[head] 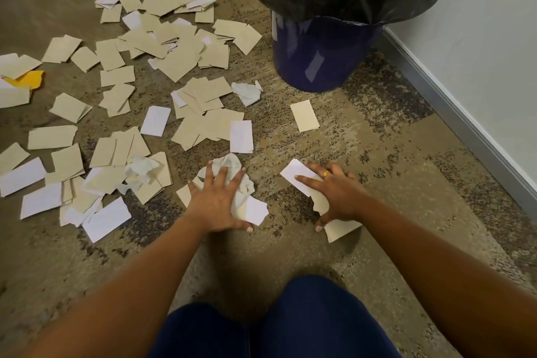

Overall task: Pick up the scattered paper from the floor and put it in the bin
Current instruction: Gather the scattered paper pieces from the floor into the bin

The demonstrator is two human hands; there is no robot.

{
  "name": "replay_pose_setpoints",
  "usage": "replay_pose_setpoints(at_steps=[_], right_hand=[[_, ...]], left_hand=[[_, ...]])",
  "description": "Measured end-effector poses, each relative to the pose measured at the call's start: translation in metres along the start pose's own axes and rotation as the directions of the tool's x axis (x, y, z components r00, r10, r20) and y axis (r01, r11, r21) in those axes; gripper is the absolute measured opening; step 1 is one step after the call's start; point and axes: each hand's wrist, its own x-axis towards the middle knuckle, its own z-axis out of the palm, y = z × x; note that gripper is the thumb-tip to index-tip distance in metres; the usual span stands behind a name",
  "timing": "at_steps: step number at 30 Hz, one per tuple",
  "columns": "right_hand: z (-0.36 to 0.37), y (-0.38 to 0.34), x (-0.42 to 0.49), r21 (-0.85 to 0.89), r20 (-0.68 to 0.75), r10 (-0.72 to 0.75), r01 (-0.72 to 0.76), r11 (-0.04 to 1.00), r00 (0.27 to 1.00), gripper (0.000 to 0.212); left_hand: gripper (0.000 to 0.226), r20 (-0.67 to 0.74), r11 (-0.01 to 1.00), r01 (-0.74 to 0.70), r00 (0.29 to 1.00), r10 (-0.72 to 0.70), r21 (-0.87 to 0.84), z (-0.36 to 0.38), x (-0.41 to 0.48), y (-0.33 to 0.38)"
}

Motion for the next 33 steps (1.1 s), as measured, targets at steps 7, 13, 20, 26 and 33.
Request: replay_pose_setpoints(at_steps=[7, 13, 20, 26, 33], right_hand=[[0.012, 0.002, -0.003, 0.236, -0.098, 0.024, 0.0, 0.972, 0.995, 0.085], [0.018, 0.002, -0.004, 0.522, -0.123, 0.11, -0.03, 0.852, 0.986, 0.073], [0.007, -0.002, 0.005, 0.533, -0.059, 0.154, -0.099, 0.84, 0.986, 0.059], [-0.005, -0.007, 0.007, 0.494, -0.032, 0.189, -0.149, 0.856, 0.981, 0.044], [-0.025, -0.017, -0.005, 0.567, -0.134, 0.246, -0.13, 0.814, 0.96, 0.029]], left_hand=[[0.079, -0.054, 0.999, -0.03, 0.998, 0.032, 0.039, 0.004, -0.003, 0.001], [0.065, -0.15, 0.998, -0.003, 0.989, -0.006, -0.065, -0.006, 0.003, 0.008], [0.055, -0.165, 0.996, 0.044, 0.985, -0.056, -0.072, -0.007, 0.007, 0.016], [0.039, -0.244, 0.999, 0.027, 0.969, -0.031, -0.016, -0.014, 0.007, 0.014], [0.036, -0.323, 0.997, 0.014, 0.946, -0.037, -0.073, -0.038, -0.01, 0.011]])
